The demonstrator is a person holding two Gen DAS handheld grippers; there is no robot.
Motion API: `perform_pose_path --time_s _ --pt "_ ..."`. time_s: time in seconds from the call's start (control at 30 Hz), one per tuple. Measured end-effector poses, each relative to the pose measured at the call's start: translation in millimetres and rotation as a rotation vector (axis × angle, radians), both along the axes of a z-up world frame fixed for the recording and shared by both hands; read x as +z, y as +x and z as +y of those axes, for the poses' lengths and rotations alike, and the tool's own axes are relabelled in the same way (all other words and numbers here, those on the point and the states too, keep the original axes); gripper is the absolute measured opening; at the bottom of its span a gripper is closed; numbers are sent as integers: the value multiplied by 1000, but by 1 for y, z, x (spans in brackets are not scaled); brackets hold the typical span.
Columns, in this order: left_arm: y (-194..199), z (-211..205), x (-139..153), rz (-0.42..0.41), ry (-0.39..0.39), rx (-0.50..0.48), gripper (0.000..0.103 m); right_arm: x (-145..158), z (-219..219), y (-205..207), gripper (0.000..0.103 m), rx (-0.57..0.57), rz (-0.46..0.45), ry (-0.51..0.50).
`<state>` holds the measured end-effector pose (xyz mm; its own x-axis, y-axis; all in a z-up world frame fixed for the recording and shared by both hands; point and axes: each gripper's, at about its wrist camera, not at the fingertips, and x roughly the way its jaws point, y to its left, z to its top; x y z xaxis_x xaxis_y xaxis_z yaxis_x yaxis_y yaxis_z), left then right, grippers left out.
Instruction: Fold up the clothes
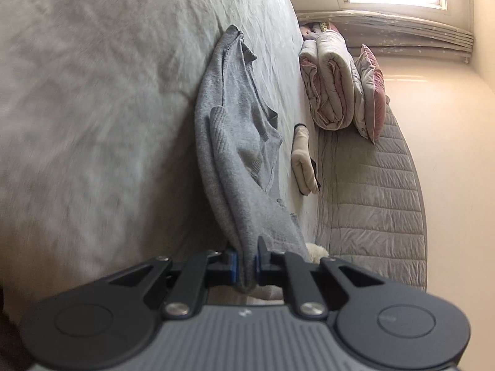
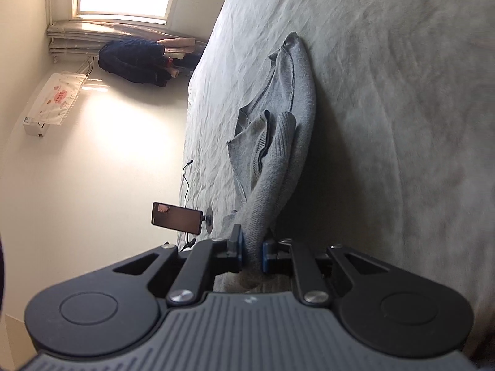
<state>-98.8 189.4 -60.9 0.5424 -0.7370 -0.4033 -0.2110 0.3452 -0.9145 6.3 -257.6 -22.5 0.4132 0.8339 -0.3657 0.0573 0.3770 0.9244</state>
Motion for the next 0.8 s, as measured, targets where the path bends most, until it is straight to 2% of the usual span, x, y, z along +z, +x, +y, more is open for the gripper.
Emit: perform_pose_path --time_s 0.2,0.33,0.6,0.8 --pt "-33 -4 4 -4 -6 -16 10 -3 -10 -25 15 1 -2 -2" --pt "-40 -3 -1 9 -30 -14 10 -6 -9 -19 15 -5 12 6" --pt "-12 -3 -3 -10 -104 -2 10 -12 -10 6 15 -13 32 45" --pt "31 3 4 -30 -128 29 10 -9 -9 43 16 -27 14 58"
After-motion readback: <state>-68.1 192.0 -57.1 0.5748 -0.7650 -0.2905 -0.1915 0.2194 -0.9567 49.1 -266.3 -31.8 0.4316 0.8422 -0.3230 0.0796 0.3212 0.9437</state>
